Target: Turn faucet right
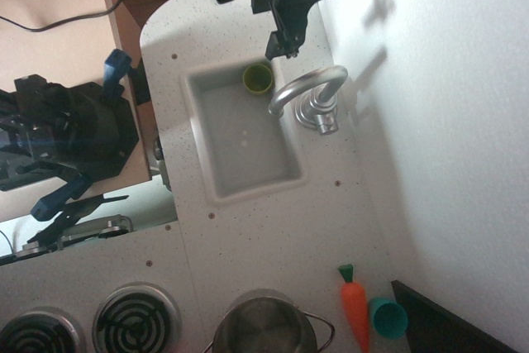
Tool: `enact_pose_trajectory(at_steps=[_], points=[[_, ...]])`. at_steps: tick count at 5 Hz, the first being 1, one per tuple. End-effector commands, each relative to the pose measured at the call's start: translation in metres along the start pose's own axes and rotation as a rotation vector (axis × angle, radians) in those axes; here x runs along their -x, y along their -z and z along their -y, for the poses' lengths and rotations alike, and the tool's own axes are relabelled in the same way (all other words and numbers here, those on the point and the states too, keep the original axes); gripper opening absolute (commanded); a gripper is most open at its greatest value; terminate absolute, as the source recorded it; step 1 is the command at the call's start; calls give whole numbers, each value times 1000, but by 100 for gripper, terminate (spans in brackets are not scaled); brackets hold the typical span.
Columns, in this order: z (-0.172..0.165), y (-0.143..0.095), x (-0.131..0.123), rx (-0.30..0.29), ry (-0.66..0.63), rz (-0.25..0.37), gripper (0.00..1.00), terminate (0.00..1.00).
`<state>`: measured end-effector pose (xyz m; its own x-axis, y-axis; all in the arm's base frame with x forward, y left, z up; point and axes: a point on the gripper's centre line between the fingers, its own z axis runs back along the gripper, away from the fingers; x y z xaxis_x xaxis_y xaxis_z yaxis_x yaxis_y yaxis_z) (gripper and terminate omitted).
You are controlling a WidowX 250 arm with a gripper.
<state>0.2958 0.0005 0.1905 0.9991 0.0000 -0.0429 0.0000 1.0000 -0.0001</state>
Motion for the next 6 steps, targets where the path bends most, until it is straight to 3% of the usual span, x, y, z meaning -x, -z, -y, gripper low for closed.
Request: enact_pose_trajectory(at_steps=[1,3,5,6], points=[[0,0,0,0,0,0,100,0],[0,7,2,-12,28,-31,100,0],[32,22,-6,39,205,-59,100,0],[79,21,-6,274,505,180,100,0]])
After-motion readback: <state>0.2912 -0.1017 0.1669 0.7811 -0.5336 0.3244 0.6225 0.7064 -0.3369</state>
